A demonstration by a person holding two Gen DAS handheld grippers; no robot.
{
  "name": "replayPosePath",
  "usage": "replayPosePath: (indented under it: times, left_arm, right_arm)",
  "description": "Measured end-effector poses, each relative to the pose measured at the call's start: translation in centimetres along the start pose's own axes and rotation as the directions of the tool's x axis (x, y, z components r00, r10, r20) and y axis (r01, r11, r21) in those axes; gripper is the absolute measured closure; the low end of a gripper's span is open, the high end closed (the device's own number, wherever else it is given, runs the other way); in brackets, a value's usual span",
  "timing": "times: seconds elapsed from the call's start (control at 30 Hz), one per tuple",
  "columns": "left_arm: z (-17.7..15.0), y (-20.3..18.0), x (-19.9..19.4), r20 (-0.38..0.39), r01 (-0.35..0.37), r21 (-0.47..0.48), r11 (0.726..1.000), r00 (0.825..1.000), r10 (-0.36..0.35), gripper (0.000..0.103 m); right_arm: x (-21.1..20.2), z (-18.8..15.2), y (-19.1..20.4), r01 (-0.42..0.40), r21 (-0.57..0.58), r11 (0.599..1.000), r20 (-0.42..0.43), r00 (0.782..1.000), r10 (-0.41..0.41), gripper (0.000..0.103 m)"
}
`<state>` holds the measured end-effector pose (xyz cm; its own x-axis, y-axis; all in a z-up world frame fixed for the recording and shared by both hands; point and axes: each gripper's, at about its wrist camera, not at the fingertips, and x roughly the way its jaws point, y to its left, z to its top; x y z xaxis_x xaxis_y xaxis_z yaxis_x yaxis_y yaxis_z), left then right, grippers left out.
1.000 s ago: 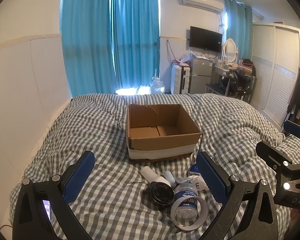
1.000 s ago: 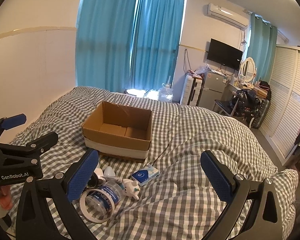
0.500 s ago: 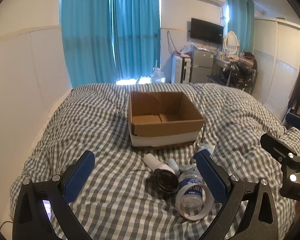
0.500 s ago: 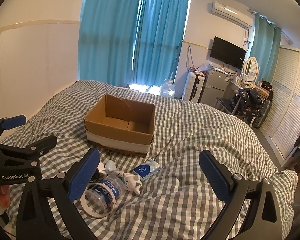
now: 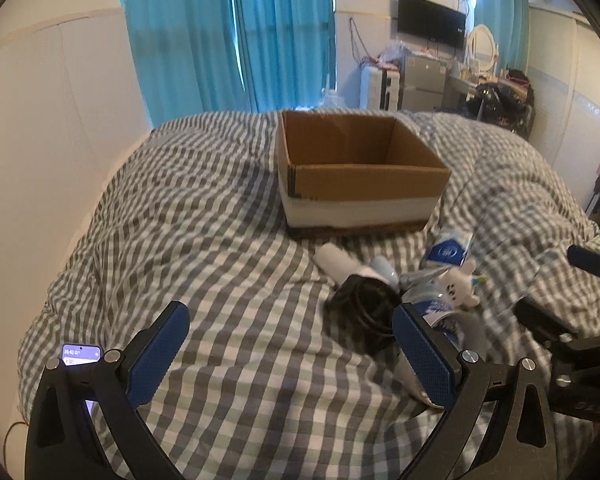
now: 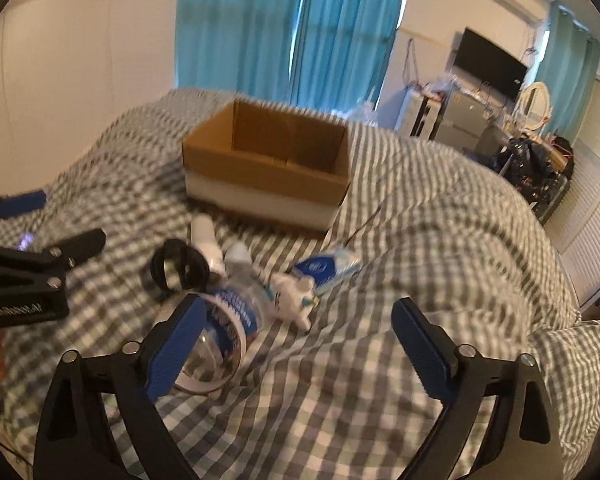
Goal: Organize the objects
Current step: 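Grasp the white tape roll with the right tool while the left tool approaches the black cup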
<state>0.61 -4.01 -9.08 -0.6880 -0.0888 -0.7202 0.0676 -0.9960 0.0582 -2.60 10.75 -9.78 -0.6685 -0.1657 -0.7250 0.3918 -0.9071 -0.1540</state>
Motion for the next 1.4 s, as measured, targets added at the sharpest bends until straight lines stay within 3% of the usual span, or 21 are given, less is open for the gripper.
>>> replayPosePath:
  times: [0.33, 0.6, 0.77, 0.87, 0.97, 1.23, 1.4]
  left_arm:
    - [-1.0, -0.2, 3.7, -0.091, -0.003, 0.02, 1.0, 0.996, 0.005, 0.0]
    - [-0.9, -0.5, 5.2, -0.126, 0.011, 0.029, 1.0, 0.992, -0.007, 0.0]
    - [-0.9, -1.3, 6.0, -0.149, 0.041, 0.055, 0.998, 0.988, -0.032, 0.0]
    - [-1.0, -2.2, 6.9, -0.175, 0.064, 0.084, 0.994, 0.983, -0.048, 0.0]
    - [-1.2, -2.9, 8.2, -0.206, 0.068, 0.1, 0.993, 0.978, -0.046, 0.0]
    - [-0.7, -4.8, 10.0, -0.232, 0.098, 0.15, 0.984, 0.971, -0.061, 0.0]
    - [-0.1, -5.1, 12.1, -0.278, 0.137, 0.122, 0.983, 0.956, -0.098, 0.0]
  right_arm:
    - [5.7, -1.3, 1.3, -0.089, -0.033, 0.995, -0.153, 0.985, 0.083, 0.052]
    - [7.8, -1.5, 2.3, -0.151, -0.056, 0.987, -0.213, 0.968, 0.136, 0.096]
    - [6.0, -0.5, 0.5, -0.136, -0.016, 0.991, -0.13, 0.983, 0.133, 0.098]
    - [5.1, 0.3, -1.1, -0.093, -0.006, 0.996, -0.088, 0.992, 0.092, 0.098]
    - [5.2, 0.6, -2.0, -0.069, -0.003, 0.998, -0.084, 0.994, 0.069, 0.098]
    - [5.8, 0.4, -3.3, -0.1, 0.029, 0.995, -0.092, 0.99, 0.102, 0.098]
    - [6.2, 0.2, -4.0, -0.114, 0.046, 0.992, -0.095, 0.989, 0.118, 0.098]
